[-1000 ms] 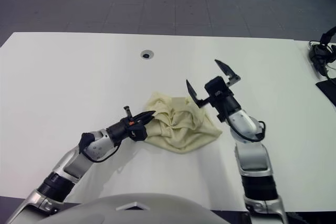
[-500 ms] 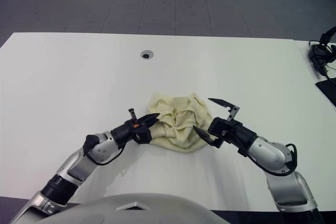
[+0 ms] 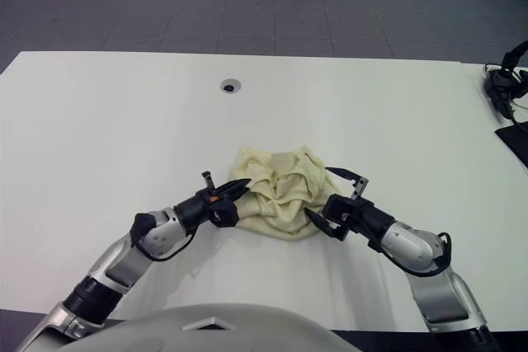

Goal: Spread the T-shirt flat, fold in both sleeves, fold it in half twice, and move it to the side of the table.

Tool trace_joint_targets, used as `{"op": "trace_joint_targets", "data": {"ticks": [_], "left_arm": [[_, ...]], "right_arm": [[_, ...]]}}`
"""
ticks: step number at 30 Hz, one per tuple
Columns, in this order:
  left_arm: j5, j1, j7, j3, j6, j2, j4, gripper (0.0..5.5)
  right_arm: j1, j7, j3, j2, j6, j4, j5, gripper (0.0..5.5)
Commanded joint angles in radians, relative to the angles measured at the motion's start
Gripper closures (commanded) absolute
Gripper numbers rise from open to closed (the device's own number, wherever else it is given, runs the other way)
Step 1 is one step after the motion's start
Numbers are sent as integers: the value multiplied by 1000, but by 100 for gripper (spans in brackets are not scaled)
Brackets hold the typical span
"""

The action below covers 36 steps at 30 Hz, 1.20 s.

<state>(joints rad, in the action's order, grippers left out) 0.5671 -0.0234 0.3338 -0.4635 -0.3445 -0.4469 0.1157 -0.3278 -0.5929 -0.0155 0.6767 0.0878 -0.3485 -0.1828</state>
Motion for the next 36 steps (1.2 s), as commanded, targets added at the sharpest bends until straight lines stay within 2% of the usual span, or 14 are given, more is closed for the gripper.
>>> {"op": "trace_joint_targets", "data": {"ticks": [1,26,36], "left_arm": [[28,-30,11,-5,26,-17,-12,550],[54,-3,3,-16,16,-16,-48,550],[54,5,-1,-24,11,-17,-65,550]], "right_arm": [[31,16,-7,-15,-4,23,-8,10],[40,29,35,-8,28,-3,5,10],[44,27,18,-6,51,29,-6,154]]}}
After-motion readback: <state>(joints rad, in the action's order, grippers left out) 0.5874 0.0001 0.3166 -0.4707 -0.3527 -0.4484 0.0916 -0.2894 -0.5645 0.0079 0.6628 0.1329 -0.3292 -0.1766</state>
